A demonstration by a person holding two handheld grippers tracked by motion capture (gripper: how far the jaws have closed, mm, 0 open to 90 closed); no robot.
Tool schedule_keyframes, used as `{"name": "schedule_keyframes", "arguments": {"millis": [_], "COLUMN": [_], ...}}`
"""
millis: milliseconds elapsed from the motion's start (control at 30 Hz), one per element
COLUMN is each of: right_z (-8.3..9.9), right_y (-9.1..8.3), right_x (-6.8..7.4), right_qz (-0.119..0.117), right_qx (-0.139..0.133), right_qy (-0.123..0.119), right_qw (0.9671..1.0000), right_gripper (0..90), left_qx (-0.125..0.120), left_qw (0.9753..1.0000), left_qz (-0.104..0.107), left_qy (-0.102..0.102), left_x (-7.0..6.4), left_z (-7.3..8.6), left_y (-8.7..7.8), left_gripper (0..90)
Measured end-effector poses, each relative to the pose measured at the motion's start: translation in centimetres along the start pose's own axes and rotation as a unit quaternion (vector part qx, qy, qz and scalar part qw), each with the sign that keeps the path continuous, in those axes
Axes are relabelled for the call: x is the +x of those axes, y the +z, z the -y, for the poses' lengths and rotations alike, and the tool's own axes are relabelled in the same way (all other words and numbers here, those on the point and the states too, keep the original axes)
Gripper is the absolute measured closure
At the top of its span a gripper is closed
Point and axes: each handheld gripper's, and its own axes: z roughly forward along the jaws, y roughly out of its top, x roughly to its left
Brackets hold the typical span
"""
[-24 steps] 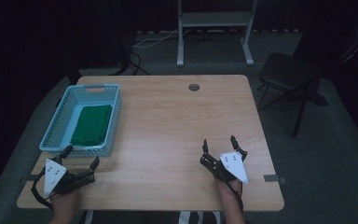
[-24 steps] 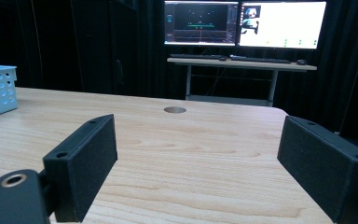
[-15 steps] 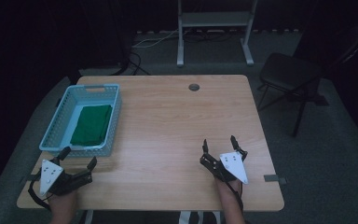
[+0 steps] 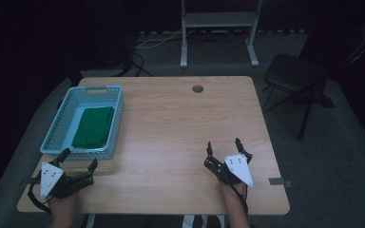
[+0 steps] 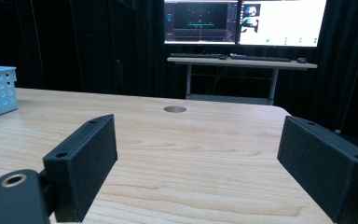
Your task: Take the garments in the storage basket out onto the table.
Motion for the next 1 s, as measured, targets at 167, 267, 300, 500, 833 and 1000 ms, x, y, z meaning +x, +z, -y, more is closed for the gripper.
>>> {"name": "schedule_keyframes", "arguments": {"millis": [167,267,300,500,833,1000], "right_z": [0.0,0.0,0.0,0.0,0.0,0.0], "right_y": [0.0,0.0,0.0,0.0,0.0,0.0], "right_x": [0.0,0.0,0.0,0.0,0.0,0.0], "right_qz": [0.0,-0.001,-0.001,-0.001,0.001,0.001], "right_qx": [0.0,0.0,0.0,0.0,0.0,0.0], "right_qy": [0.001,0.0,-0.002,-0.002,-0.003,-0.004], "right_qw": [1.0,1.0,1.0,1.0,1.0,1.0], "right_gripper": [11.1,11.0,11.0,11.0,11.0,11.1], "left_qx": [0.012,0.02,0.027,0.033,0.04,0.048], "left_qw": [0.9999,0.9998,0.9996,0.9994,0.9991,0.9982], "left_qz": [0.003,0.003,0.006,0.007,-0.003,-0.004], "left_qy": [0.004,0.005,-0.002,-0.009,-0.016,-0.037], "left_x": [0.0,0.0,0.1,0.3,1.0,1.8], "left_z": [-0.1,-0.2,-0.2,-0.5,-1.5,-1.8], "left_y": [0.1,0.1,0.2,0.0,0.4,0.5], "left_gripper": [3.1,3.0,3.1,3.1,3.1,3.1]}}
